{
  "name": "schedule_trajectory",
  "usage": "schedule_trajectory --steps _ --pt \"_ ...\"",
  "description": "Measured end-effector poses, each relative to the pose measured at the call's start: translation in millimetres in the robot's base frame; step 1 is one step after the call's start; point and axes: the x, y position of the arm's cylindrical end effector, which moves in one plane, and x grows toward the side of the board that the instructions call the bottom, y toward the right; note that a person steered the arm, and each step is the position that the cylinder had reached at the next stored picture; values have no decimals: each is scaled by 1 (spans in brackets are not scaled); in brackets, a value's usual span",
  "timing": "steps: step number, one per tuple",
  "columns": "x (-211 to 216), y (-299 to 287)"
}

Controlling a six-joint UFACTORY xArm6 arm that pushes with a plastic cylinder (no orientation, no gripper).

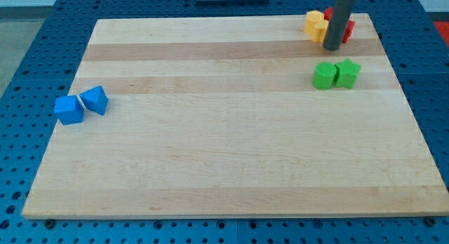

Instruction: Move the triangle diagonal to the green circle

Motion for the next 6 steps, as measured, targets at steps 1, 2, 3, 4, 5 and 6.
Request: schedule_trajectory --steps 1,2,3,4,5,6 --pt "1 3" --pt "12 23" --pt "31 14" --pt "31 -54" --pt "31 -145" --pt "31 -247"
